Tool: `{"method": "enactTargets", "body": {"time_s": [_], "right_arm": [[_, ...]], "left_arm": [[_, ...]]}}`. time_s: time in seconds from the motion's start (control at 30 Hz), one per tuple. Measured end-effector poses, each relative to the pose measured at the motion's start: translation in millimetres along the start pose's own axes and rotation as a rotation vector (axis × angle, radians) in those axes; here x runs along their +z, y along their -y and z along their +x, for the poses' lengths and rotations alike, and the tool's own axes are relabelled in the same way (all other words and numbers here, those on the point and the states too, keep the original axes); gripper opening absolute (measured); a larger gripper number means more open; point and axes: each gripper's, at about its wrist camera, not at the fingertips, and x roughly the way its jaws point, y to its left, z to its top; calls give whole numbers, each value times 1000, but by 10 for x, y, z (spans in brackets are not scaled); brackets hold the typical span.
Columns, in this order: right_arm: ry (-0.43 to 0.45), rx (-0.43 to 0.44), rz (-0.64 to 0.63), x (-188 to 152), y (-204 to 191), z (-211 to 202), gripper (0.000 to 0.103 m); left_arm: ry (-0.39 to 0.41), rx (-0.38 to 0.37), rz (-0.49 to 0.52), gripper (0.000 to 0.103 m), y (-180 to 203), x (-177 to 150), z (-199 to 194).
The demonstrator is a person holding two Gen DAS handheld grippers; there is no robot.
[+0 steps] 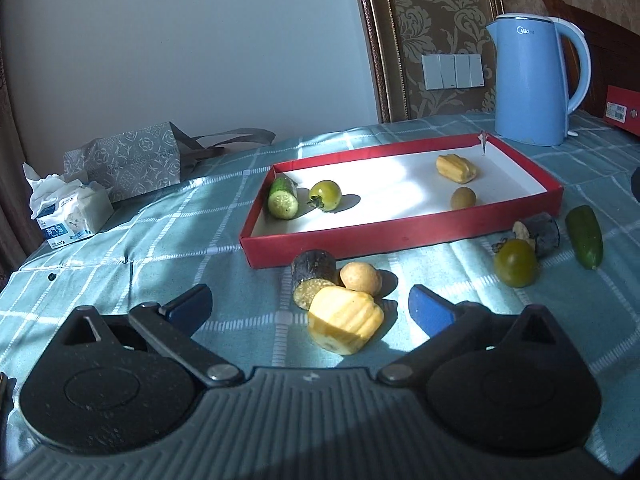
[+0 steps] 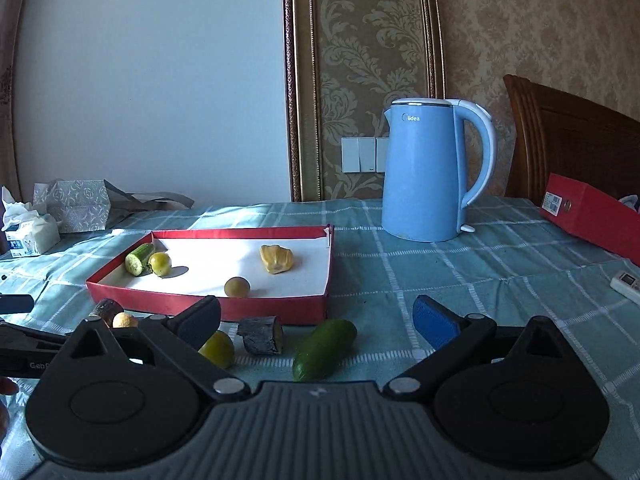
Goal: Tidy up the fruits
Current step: 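Move the left gripper to the yellow ridged fruit and grasp it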
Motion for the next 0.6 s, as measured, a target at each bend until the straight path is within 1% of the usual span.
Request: {"method": "enactTargets", "body": {"time_s": [0.07, 0.13, 0.17, 0.33, 0.6], "right_arm": [[5, 14, 14, -24, 22, -26, 103], [8, 18, 23, -49, 55, -39, 103], [8, 13, 25, -62, 68, -37, 103], [3, 3, 62, -125, 154, -27, 103], [8, 11, 87, -158, 187, -29, 103]], "left_arm": [[-4, -25, -1, 103, 45, -1, 29], [-17, -65, -24, 103, 54, 20, 68], [-26, -74, -34, 103, 55, 31, 92], [-32, -54, -70, 103, 23, 38, 182], [-51, -70, -91, 103, -41, -12, 252]]}}
